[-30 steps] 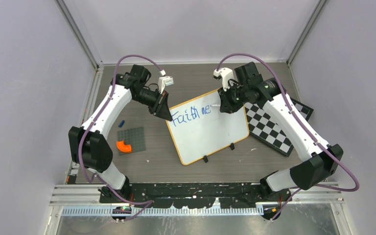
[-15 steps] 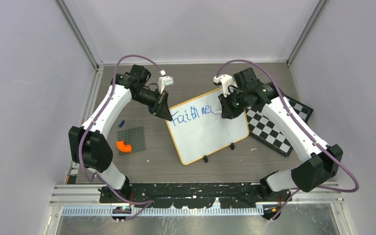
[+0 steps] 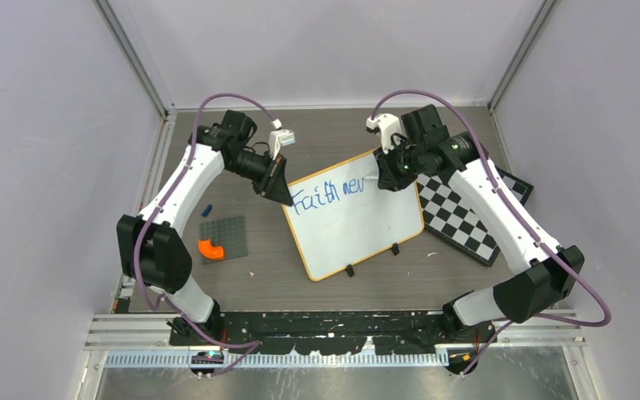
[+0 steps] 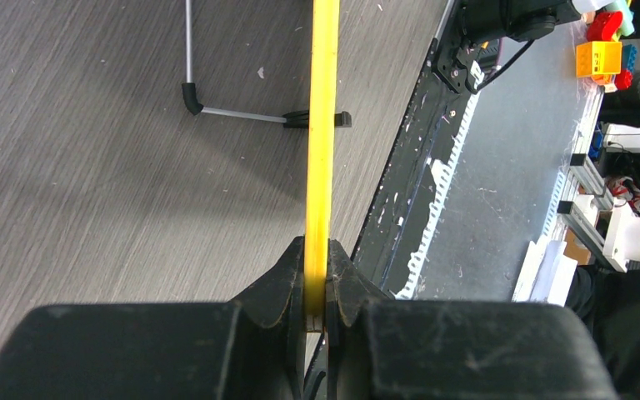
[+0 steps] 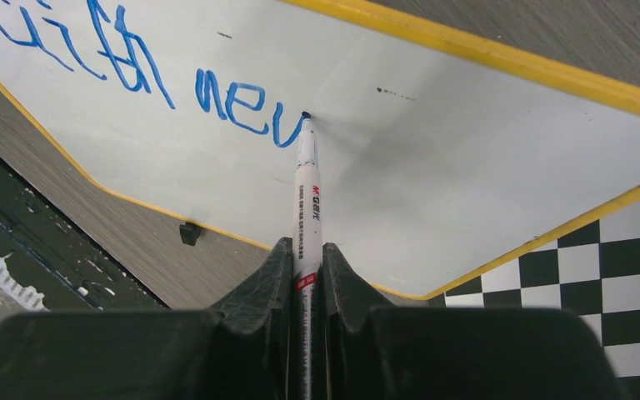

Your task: Write a sentence on the whiteboard

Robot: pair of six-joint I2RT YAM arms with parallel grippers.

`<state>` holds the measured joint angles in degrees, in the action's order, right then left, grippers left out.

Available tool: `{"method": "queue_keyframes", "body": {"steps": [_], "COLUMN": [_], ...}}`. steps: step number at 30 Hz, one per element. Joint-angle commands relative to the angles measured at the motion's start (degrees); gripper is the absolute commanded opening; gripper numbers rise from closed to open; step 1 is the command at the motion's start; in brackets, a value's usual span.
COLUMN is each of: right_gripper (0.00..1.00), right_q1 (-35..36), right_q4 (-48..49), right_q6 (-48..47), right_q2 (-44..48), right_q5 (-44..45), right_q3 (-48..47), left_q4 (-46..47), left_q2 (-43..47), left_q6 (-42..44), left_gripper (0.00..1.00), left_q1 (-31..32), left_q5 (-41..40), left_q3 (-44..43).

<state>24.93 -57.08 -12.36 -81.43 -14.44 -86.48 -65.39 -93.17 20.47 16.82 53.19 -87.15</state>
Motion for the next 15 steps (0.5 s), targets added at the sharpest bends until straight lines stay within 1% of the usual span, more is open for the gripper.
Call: {"method": "queue_keyframes", "body": {"steps": [1, 5, 11, 15], "right_gripper": [0.0, 0.0, 0.0, 0.0], "right_q1": [-0.56, -0.59, -0.62, -0.64], "right_q4": [2.66, 1.64, -0.57, -0.55], "right_q6": [-0.95, -1.0, -1.32, -1.51], "right_q2": [-1.16, -0.7, 2.28, 3.24], "right_q5": [1.66, 0.9, -2.34, -1.35], "right_q3": [-3.85, -3.94, -1.33, 0.63], "left_q4": [-0.17, -0.19, -0.01, 0.54], "left_q2": [0.88, 0.88, 0.84, 0.8], "left_q6": [2.31, 2.54, 2.51, 2.26], "left_gripper": [0.0, 0.0, 0.0, 0.0], "left_q1": [0.52, 0.54, 0.5, 0.5], "left_q5": [1.04, 1.04, 1.24, 1.39], "left_q3": [0.66, 0.67, 1.0, 1.37]}}
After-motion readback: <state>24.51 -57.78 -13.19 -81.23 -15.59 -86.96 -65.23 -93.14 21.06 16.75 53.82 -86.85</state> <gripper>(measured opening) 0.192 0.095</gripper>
